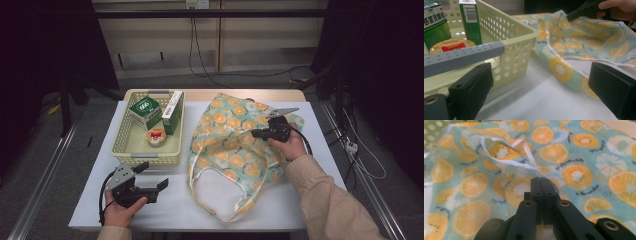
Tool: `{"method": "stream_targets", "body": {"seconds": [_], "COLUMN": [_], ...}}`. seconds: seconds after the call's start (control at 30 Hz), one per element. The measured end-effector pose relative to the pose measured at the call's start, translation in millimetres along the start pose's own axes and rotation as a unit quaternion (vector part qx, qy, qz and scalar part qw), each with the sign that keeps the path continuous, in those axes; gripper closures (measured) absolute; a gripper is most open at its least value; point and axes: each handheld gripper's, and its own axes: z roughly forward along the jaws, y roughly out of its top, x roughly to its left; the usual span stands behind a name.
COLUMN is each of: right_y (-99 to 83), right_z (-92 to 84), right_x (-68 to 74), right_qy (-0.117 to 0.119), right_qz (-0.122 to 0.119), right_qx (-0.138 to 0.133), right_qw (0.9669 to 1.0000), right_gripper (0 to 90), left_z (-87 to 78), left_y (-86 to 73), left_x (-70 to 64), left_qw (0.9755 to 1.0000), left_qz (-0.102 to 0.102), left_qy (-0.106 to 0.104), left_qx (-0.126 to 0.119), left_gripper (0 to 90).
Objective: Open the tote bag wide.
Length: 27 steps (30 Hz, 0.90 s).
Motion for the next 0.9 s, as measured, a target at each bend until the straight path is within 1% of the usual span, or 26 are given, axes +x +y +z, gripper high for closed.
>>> {"method": "stream_targets", "body": {"seconds": [0.13,0.23,0.3,0.37,0.43,0.47,0.63,0.73,0.77,0.8,0.83,0.87,0.9], "right_y": [-9.4,-12.2,-14.6,-16.3,-18.6,-21.0,-23.1,-21.3,-19.2,-19.2,-16.3,-16.3,-14.7], "right_z": [8.8,10.8,12.8,14.3,17.1,20.2,23.0,22.4,20.8,20.8,18.6,18.6,17.4], "right_x": [-7.6,-9.7,-10.8,-10.2,-8.7,-7.8,-7.6,-3.9,-0.2,-0.2,4.1,4.1,6.3], "right_qy": [-0.020,-0.025,-0.025,-0.026,-0.028,-0.036,-0.037,-0.039,-0.035,-0.035,-0.033,-0.033,-0.033], "right_qz": [-0.002,0.001,-0.001,-0.002,-0.008,-0.012,-0.008,-0.017,-0.017,-0.017,-0.022,-0.022,-0.026], "right_qx": [0.019,0.025,0.026,0.024,0.029,0.038,0.036,0.041,0.035,0.035,0.031,0.031,0.029], "right_qw": [0.9996,0.9994,0.9994,0.9994,0.9991,0.9985,0.9986,0.9983,0.9986,0.9986,0.9987,0.9987,0.9987], "right_gripper": [90.0,90.0,89.1,88.3,88.1,87.6,86.4,83.0,80.0,80.0,77.5,77.5,75.7], "left_z": [0.0,0.5,0.8,1.0,1.1,1.0,0.5,0.4,0.5,0.5,0.6,0.6,0.6], "left_y": [-0.7,-0.6,-0.4,-0.5,-0.5,-0.5,-0.3,0.0,0.0,0.0,-0.1,-0.1,0.0], "left_x": [-0.1,-0.4,-0.6,-0.9,-0.9,-1.0,-0.8,-0.1,-0.1,-0.1,-0.2,-0.2,-0.1], "left_qw": [1.0000,1.0000,1.0000,1.0000,1.0000,1.0000,1.0000,1.0000,1.0000,1.0000,1.0000,1.0000,1.0000], "left_qz": [0.000,0.000,0.001,0.000,0.000,0.000,0.001,0.002,0.002,0.002,0.002,0.002,0.002], "left_qy": [0.001,0.000,0.000,0.000,0.000,0.001,0.000,0.000,0.000,0.000,0.000,0.000,0.000], "left_qx": [0.004,0.004,0.004,0.004,0.004,0.004,0.003,0.003,0.003,0.003,0.003,0.003,0.003], "left_gripper": [5.6,5.6,5.6,5.6,5.6,5.6,5.6,5.6,5.6,5.6,5.6,5.6,5.6]}}
